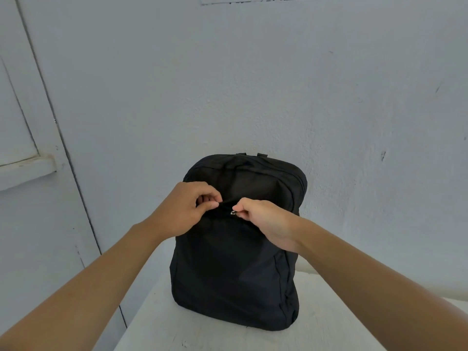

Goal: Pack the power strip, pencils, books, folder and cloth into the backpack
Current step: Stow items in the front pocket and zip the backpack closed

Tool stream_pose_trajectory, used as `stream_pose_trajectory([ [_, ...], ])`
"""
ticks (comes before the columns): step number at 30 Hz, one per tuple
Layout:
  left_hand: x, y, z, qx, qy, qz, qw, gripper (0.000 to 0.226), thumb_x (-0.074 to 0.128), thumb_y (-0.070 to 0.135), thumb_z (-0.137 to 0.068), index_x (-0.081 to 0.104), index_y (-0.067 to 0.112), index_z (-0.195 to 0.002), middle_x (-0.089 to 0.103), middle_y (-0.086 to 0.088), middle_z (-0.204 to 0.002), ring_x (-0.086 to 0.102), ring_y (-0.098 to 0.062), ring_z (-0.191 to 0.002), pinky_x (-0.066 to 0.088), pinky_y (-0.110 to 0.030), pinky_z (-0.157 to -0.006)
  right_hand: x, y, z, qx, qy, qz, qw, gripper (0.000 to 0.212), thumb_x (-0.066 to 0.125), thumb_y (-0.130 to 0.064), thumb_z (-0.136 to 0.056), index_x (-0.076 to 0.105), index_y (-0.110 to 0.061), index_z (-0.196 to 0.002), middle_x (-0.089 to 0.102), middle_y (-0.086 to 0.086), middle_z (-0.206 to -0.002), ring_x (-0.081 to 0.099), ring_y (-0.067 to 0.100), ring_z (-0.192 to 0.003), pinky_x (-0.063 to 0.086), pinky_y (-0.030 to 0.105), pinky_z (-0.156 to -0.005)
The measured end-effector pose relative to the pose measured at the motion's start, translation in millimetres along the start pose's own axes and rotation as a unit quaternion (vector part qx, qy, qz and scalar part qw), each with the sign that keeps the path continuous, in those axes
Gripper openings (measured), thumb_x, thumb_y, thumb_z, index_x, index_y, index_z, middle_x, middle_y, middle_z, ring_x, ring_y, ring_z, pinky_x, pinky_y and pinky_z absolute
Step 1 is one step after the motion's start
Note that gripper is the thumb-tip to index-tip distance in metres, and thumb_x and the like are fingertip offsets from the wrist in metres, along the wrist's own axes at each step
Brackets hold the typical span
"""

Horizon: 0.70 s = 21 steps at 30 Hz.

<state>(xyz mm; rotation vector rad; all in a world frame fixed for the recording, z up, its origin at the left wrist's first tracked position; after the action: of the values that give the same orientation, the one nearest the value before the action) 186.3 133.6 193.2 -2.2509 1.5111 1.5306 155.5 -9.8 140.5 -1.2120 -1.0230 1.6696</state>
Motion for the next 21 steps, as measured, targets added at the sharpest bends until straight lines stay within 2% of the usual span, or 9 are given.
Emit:
stream_pose_trajectory([
  [3,-4,4,0,0.010,0.031,0.015,0.999,0.013,0.071,0.007,-0.094,0.076,0.019,-0.094,0.070,0.008,-0.091,0.064,-0.010,-0.087,0.051,-0.022,-0.079,-4,3,-7,0.025,0.058,0.126,0.990,0.038,0.047,-0.023,-0.099,0.035,-0.023,-0.063,0.039,-0.008,-0.067,0.035,0.010,-0.063,0.027,0.025,-0.063],
  [8,-7,13,-1,0.022,0.060,0.038,0.997,0.014,0.073,0.007,-0.092,0.078,0.020,-0.094,0.072,0.008,-0.092,0.066,-0.012,-0.088,0.051,-0.017,-0.080,-13,4,-7,0.007,0.070,0.118,0.991,0.038,0.049,-0.025,-0.094,0.031,-0.022,-0.061,0.036,-0.007,-0.065,0.031,0.013,-0.062,0.023,0.030,-0.064],
  [10,-8,10,-3,0.010,0.053,0.051,0.997,0.011,0.074,0.010,-0.092,0.077,0.021,-0.095,0.072,0.009,-0.091,0.067,-0.012,-0.089,0.052,-0.019,-0.081,-18,1,-3,-0.031,0.060,0.047,0.997,0.037,0.047,-0.027,-0.093,0.028,-0.022,-0.062,0.030,-0.004,-0.066,0.030,0.016,-0.069,0.022,0.032,-0.070],
  [13,-7,-2,0,-0.015,-0.009,0.029,0.999,0.009,0.077,0.026,-0.090,0.072,0.028,-0.097,0.071,0.012,-0.089,0.066,-0.006,-0.092,0.050,-0.017,-0.082,-22,5,6,-0.087,0.010,-0.078,0.993,0.036,0.043,-0.027,-0.097,0.026,-0.020,-0.066,0.024,0.007,-0.082,0.025,0.022,-0.090,0.022,0.034,-0.087],
  [16,-2,-7,7,0.005,-0.058,-0.003,0.998,0.017,0.075,0.043,-0.087,0.077,0.032,-0.099,0.070,0.018,-0.099,0.064,-0.005,-0.103,0.049,-0.018,-0.088,-23,6,9,-0.105,0.007,-0.105,0.989,0.037,0.039,-0.017,-0.101,0.026,-0.018,-0.066,0.026,0.003,-0.076,0.028,0.016,-0.082,0.026,0.030,-0.087],
  [19,1,-9,10,0.007,-0.068,0.007,0.998,0.030,0.068,0.056,-0.084,0.080,0.034,-0.103,0.068,0.021,-0.104,0.062,-0.005,-0.107,0.049,-0.020,-0.087,-33,4,10,-0.087,0.047,0.016,0.995,0.038,0.042,-0.014,-0.100,0.030,-0.016,-0.063,0.030,0.002,-0.070,0.028,0.014,-0.068,0.026,0.029,-0.070],
  [21,7,-8,10,0.014,-0.064,-0.002,0.998,0.029,0.069,0.055,-0.086,0.079,0.035,-0.106,0.066,0.021,-0.103,0.061,-0.005,-0.106,0.048,-0.018,-0.085,-42,-7,18,-0.153,0.093,0.149,0.973,0.036,0.049,-0.019,-0.100,0.040,-0.014,-0.066,0.039,-0.001,-0.065,0.034,0.011,-0.062,0.027,0.023,-0.062],
])
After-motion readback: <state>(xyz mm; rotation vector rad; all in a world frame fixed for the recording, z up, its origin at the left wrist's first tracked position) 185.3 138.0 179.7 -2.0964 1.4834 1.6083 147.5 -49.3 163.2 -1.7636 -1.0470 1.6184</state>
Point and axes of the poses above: each hand's wrist, its own z-axis away from the middle knuckle, its own x-axis out of the palm, y = z × x, the point moved 9 cm from there along -z, towards the middle knuckle
